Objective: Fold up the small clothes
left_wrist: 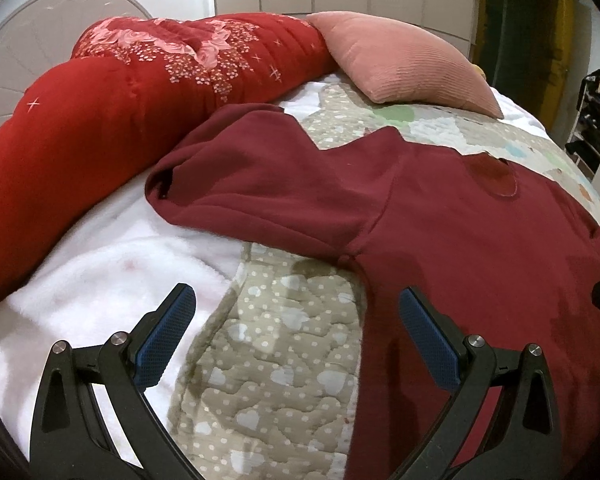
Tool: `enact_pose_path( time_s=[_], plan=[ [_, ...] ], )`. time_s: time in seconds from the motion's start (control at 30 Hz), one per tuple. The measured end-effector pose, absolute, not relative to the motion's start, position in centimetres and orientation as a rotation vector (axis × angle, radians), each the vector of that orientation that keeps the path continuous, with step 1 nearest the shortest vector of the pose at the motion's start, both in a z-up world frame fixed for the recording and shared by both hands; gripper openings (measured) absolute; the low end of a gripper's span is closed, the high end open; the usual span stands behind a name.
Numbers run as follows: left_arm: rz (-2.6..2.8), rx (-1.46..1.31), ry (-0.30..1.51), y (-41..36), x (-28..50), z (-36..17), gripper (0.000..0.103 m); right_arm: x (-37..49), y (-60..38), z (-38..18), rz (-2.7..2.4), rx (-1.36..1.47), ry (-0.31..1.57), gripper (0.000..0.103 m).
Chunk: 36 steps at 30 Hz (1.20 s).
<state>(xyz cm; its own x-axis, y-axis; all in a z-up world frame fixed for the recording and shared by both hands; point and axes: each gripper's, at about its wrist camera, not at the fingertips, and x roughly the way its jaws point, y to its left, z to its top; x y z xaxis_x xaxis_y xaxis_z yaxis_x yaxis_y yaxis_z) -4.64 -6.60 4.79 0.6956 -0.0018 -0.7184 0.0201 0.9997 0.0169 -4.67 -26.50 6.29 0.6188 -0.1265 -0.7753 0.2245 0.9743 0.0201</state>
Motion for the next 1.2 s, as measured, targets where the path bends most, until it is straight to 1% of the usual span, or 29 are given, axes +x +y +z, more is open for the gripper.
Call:
enact_pose_path(
  time_s=[0.77, 1.2],
  plan=[
    [-0.047, 0.023, 0.819, -7.2, -4.5, 4.2, 0.102, -3.2, -25.2, 5.5, -0.180, 0.172, 0.935, 0.102],
    [-0.055, 0.012, 0.827, -7.1, -4.3, 4.0, 0.102, -1.7, -24.1, 5.0, -0.151, 0.152, 0.957, 0.102]
  ],
)
